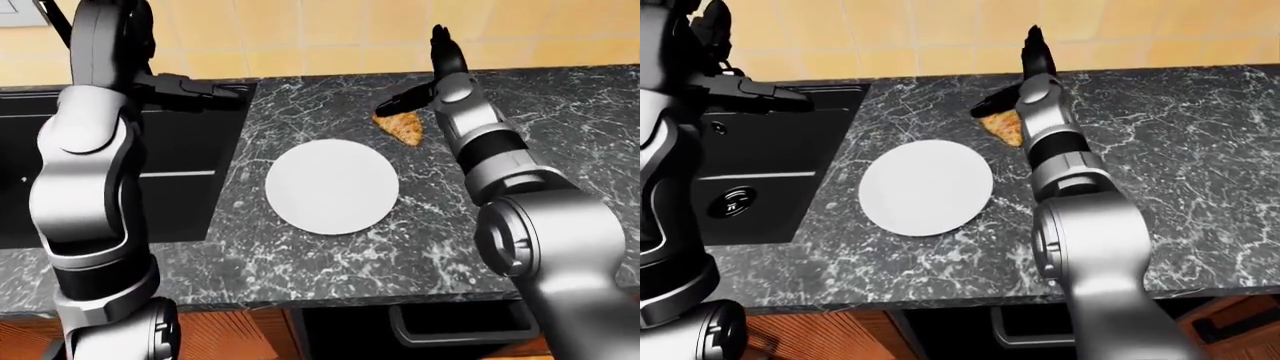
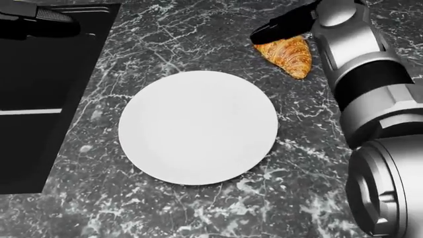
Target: Place the pastries on the plates.
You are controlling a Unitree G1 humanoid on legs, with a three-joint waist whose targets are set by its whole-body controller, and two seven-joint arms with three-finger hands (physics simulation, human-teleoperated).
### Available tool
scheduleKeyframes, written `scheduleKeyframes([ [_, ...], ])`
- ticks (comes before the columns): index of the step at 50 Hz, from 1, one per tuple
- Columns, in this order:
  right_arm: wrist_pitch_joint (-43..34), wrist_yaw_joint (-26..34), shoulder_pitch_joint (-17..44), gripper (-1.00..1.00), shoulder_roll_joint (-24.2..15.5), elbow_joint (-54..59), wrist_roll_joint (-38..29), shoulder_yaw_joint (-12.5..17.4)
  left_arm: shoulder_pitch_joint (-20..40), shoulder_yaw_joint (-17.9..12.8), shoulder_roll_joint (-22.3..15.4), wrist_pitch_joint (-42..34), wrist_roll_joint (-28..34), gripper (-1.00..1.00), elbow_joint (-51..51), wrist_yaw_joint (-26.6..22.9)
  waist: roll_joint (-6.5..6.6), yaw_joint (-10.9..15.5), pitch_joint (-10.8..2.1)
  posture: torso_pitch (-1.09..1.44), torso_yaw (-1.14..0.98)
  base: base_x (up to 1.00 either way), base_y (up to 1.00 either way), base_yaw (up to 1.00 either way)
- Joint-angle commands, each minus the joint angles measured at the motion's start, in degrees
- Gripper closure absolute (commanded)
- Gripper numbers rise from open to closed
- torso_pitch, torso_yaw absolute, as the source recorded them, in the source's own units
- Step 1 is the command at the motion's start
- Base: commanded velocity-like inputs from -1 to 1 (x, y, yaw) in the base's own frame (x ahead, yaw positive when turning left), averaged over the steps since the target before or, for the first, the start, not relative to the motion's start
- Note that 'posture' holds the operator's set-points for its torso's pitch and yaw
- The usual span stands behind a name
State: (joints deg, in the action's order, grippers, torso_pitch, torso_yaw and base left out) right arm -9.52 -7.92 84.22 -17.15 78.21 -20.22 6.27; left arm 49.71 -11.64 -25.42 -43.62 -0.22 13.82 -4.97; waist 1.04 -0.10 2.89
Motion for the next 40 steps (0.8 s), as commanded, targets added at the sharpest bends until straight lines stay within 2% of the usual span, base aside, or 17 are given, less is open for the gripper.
scheduleKeyframes([
  [1,2.69,-4.04,1.94,-1.0,-0.57,-2.25,-1.6,0.23,1.45,-0.55,-1.02,1.86,0.74,-1.0,1.96,-0.69,-0.02,-0.02,-1.88,0.0,0.0,0.0,0.0,0.0],
  [11,2.63,-10.88,1.38,-1.0,0.05,-1.22,-4.54,2.26,0.77,-1.94,-1.55,0.98,0.7,-1.0,4.61,-1.99,-0.17,0.12,-0.49,0.05,0.0,0.0,0.0,0.0],
  [22,1.26,-11.61,3.15,-1.0,1.08,-0.73,-6.73,2.99,1.3,-2.0,-2.47,0.27,0.38,-1.0,5.57,-2.7,-0.27,0.15,1.8,0.12,0.0,0.0,0.0,0.0],
  [35,-0.21,-11.74,3.55,-1.0,2.19,-0.35,-8.84,3.67,5.53,-3.28,-8.55,-5.35,0.97,-1.0,8.69,-6.84,-0.15,0.08,4.68,0.21,0.0,0.0,0.0,0.0],
  [40,-1.24,-12.52,3.8,-1.0,2.1,-0.26,-9.49,3.92,5.08,-2.88,-8.0,-4.67,1.75,-1.0,8.43,-6.83,-0.08,0.13,5.62,0.24,0.0,0.0,0.0,0.0],
])
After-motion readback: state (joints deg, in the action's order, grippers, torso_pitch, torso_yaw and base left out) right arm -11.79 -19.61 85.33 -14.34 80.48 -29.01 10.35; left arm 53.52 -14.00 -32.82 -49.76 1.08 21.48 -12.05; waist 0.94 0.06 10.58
